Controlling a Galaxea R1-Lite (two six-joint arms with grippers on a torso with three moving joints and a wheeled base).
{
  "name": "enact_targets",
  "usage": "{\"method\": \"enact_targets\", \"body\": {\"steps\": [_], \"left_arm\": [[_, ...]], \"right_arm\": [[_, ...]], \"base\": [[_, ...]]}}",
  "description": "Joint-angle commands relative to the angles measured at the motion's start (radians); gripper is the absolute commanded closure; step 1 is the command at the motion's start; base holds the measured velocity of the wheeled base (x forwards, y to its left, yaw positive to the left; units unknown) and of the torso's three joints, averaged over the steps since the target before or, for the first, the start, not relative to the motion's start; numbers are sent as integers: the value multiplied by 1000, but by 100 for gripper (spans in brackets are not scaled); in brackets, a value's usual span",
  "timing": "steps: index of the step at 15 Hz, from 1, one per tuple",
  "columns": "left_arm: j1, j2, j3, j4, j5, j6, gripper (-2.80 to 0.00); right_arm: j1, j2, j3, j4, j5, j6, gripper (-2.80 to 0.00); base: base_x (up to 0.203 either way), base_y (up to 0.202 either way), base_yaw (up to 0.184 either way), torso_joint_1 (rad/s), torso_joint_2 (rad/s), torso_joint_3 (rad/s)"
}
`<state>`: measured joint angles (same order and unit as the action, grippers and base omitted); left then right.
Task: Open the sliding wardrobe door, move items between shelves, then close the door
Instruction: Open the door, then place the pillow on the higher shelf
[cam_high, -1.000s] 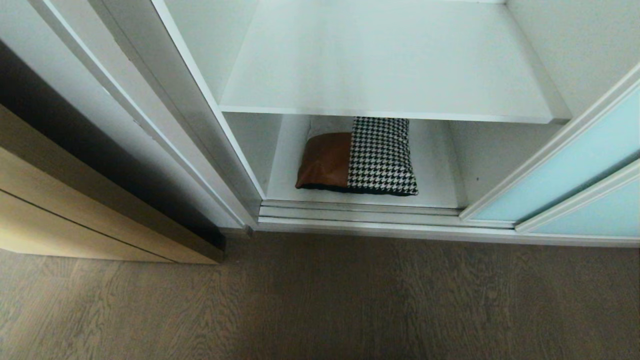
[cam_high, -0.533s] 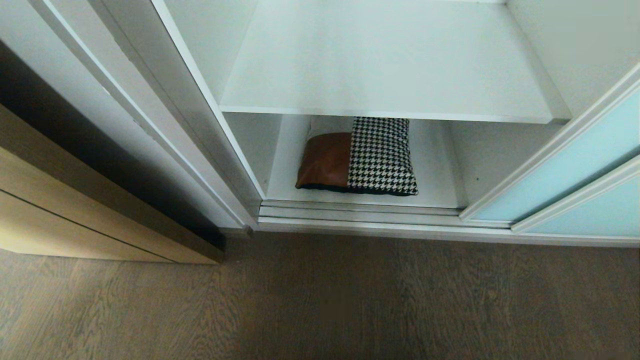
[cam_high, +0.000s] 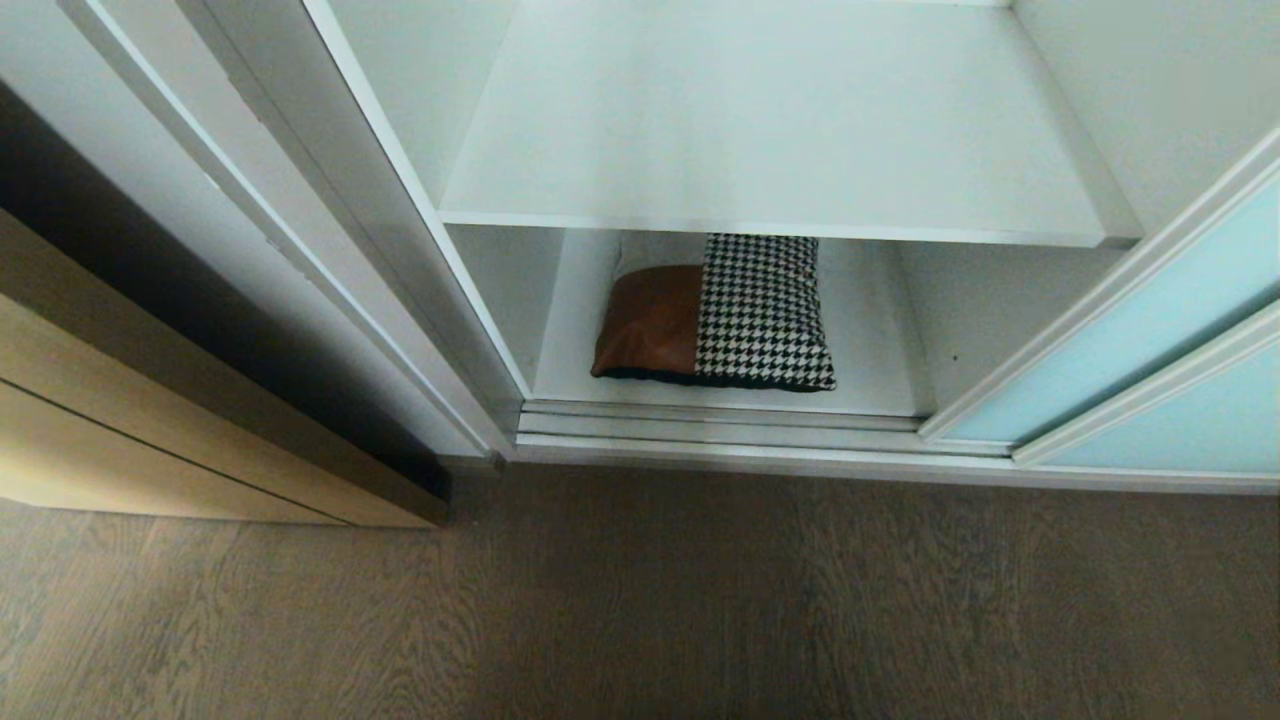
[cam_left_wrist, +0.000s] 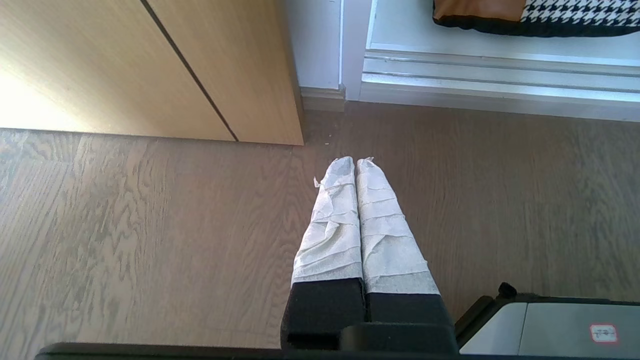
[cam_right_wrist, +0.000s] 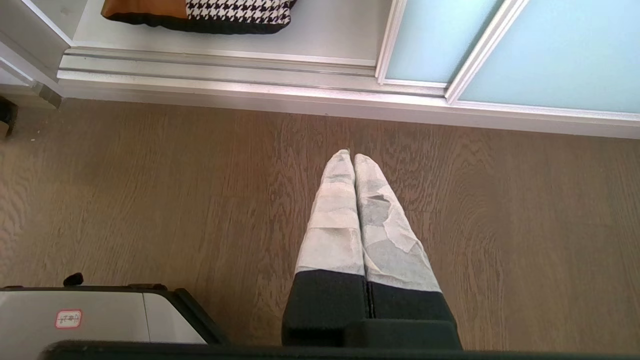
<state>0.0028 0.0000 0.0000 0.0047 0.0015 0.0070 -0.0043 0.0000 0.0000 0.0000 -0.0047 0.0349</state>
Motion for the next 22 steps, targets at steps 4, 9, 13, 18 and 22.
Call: {"method": "enact_targets", "body": {"steps": [4,9,13,18,22], "left_arm": [[0,2,2,-2,0,-1,0],[0,2,2,-2,0,-4,0],[0,2,2,-2,0,-4,0],[0,2,2,-2,0,-2,0],[0,2,2,-2,0,-2,0]], "right_arm": [[0,0,0,0,0,0,0],[0,0,0,0,0,0,0],[0,0,0,0,0,0,0],[0,0,0,0,0,0,0],[0,0,0,0,0,0,0]], "base": [[0,0,0,0,0,0],[0,0,0,0,0,0],[0,0,0,0,0,0],[65,0,0,2,2,2],[196,0,1,5,2,1]]}}
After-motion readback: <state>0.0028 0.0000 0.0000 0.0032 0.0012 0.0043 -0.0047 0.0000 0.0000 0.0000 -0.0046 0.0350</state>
